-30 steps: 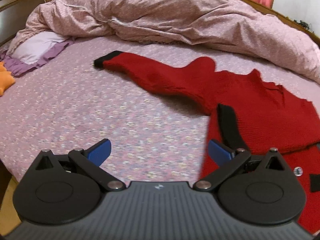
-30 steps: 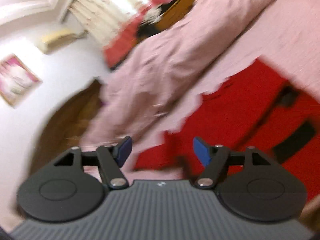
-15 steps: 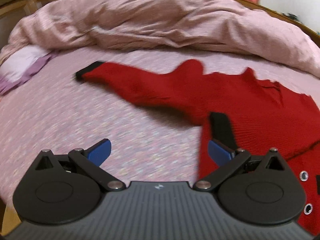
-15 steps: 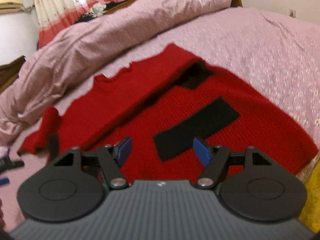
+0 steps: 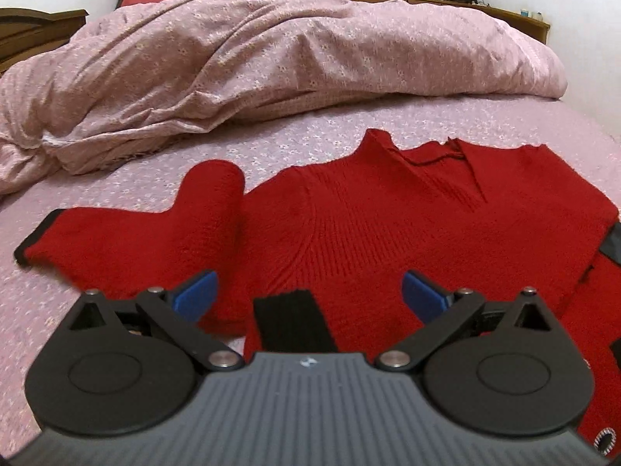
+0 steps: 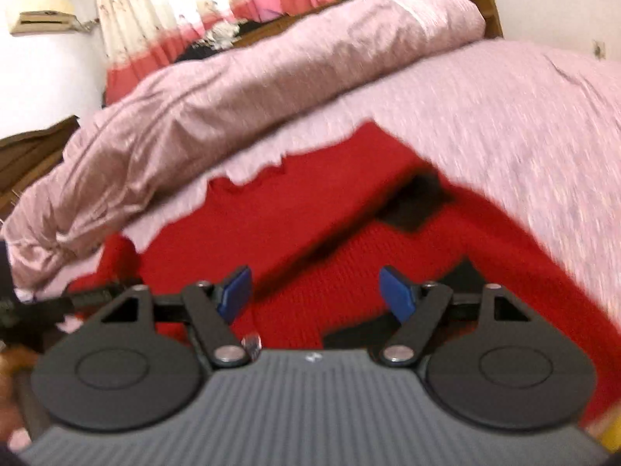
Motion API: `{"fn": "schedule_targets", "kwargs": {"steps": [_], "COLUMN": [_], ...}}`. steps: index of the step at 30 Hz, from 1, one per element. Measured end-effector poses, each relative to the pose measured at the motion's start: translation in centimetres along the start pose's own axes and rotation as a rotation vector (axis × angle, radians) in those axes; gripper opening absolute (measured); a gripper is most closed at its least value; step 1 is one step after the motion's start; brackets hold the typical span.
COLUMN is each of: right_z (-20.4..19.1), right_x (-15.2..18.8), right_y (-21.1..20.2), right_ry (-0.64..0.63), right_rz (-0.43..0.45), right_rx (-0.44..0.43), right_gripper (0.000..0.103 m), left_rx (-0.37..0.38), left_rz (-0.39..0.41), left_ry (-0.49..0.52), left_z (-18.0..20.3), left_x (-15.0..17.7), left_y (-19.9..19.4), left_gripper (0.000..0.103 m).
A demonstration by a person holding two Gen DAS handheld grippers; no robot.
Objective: Fold small clothes
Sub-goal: 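Lower the left gripper onto the black cuff of the other sleeve and close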
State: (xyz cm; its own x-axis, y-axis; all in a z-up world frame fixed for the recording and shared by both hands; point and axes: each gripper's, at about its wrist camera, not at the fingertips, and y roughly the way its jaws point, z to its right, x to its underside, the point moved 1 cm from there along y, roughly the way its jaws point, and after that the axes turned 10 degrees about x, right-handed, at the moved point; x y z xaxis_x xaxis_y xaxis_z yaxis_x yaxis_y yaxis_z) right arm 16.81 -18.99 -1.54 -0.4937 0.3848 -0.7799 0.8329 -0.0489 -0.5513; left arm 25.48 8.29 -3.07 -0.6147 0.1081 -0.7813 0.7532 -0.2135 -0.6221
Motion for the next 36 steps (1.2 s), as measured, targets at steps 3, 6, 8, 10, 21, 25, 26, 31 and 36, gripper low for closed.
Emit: {"fn": "schedule_targets", "kwargs": {"steps": [3, 6, 8, 10, 21, 25, 26, 31, 36], "right_z": [0.0, -0.7, -1.0, -0.9, -1.2, -1.1, -1.1, -0.9, -1.7], "right_x": [-2.7, -4.8, -5.7, -6.2, -4.3, -4.7, -5.1, -8.5, -11.3], "right_y": [2.3, 5.3, 7.7, 9.8, 13.4, 13.1, 13.1, 13.9, 17.9], "right_ry": [-0.007, -0.092, -0.130, -0.144, -0.312, -0.309, -0.302, -0.273, -0.407], "right_rz": [0.001, 0.016, -0.015, -0.048, -0.067, -0.061, -0.057, -0.047, -0.141], "right_rx": [-0.024, -0.035, -0.024, -0.017, 0.016, 0.004, -0.006, 0.012, -0.051], "right_gripper": [0.075, 0.075, 0.075, 0.075, 0.075, 0.075, 0.075, 0.073, 0.073], "left_rx": [0.014, 0.016, 0.031, 0.070, 0.103, 0.098, 0.099, 0.082, 0.075], "left_rz": [0.001, -0.009, -0.025, -0.035, -0.033, -0.005, 0.000, -0.010, 0.020], "left_ry": [0.005, 0.004, -0.007, -0.030, -0.059, -0.114, -0.123, -0.065, -0.043], "left_z": [-0.9, -1.5, -1.8, -2.0, -2.2, -2.8, -2.8, -1.8, -1.6], "left_x": [-0.4, -0.5, -0.5, -0.1, 1.9, 2.0, 2.1, 2.2, 2.0], "left_y": [1.0, 1.6, 2.0, 1.8, 1.4, 1.2, 1.2, 1.1, 0.4], "left_gripper": [0.100, 0.096, 0.093, 0.091, 0.062, 0.059, 0.059, 0.060, 0.053]}}
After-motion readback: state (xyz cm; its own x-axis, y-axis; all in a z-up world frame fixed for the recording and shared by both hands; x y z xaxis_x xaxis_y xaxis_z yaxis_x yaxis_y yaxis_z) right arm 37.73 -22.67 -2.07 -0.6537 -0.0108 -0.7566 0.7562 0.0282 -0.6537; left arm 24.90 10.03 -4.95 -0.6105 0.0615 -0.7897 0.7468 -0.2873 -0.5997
